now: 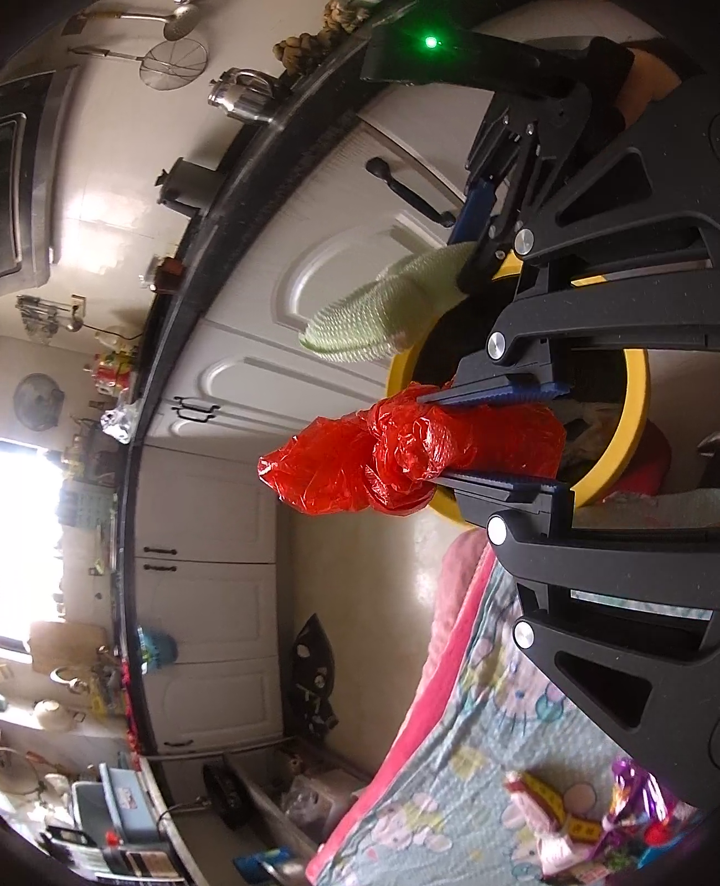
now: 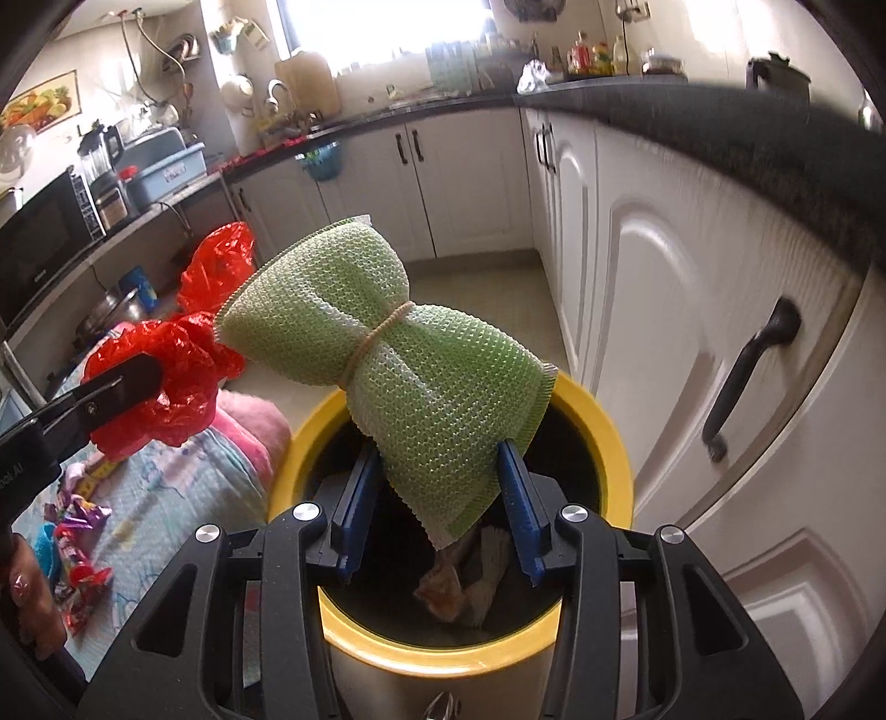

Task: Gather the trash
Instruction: 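Open both tools to drop the red bag and green scrubber into the bin, then move both open tools back over the candy wrappers on the bed, then lower the right tool toward the candy tube and wrappers, then grasp the red-capped candy tube with right tool while left tool grasps the blue scrubber, then carry the candy tube with right tool while left tool carries the blue scrubber over the bin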

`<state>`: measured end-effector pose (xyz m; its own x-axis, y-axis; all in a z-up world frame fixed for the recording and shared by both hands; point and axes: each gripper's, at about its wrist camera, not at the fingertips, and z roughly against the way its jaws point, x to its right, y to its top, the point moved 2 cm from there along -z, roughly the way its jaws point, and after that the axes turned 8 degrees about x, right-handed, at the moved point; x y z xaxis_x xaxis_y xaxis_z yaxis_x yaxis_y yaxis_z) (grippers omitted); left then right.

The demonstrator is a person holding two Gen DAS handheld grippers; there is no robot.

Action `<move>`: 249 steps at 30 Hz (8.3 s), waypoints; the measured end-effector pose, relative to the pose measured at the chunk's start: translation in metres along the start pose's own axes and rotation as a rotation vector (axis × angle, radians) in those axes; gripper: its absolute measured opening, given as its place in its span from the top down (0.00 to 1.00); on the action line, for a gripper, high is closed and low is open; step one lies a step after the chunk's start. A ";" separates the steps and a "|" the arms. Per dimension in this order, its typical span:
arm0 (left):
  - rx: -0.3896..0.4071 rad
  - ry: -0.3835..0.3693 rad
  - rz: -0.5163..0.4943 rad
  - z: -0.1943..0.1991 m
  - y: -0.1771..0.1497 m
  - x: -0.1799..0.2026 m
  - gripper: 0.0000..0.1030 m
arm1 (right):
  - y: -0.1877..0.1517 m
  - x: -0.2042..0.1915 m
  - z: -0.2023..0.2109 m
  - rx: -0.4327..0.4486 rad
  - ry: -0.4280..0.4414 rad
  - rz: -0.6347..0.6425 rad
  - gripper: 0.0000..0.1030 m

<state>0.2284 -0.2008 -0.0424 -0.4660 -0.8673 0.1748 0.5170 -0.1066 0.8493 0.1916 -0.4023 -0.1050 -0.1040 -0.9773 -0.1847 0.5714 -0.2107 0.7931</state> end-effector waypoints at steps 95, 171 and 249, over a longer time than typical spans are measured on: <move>0.277 0.396 0.201 0.213 -0.015 -0.139 0.10 | 0.020 -0.156 0.110 0.205 0.272 0.213 0.14; -0.161 0.403 0.210 0.224 -0.163 -0.238 0.44 | -0.101 -0.334 -0.007 -0.310 0.672 0.625 0.69; 0.103 0.121 0.016 0.149 -0.001 -0.072 0.75 | 0.034 -0.107 0.080 0.122 0.346 0.151 0.70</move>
<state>0.1540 -0.0659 0.0185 -0.3652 -0.9214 0.1331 0.4446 -0.0470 0.8945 0.1574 -0.3070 -0.0117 0.2659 -0.9364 -0.2290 0.4562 -0.0870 0.8856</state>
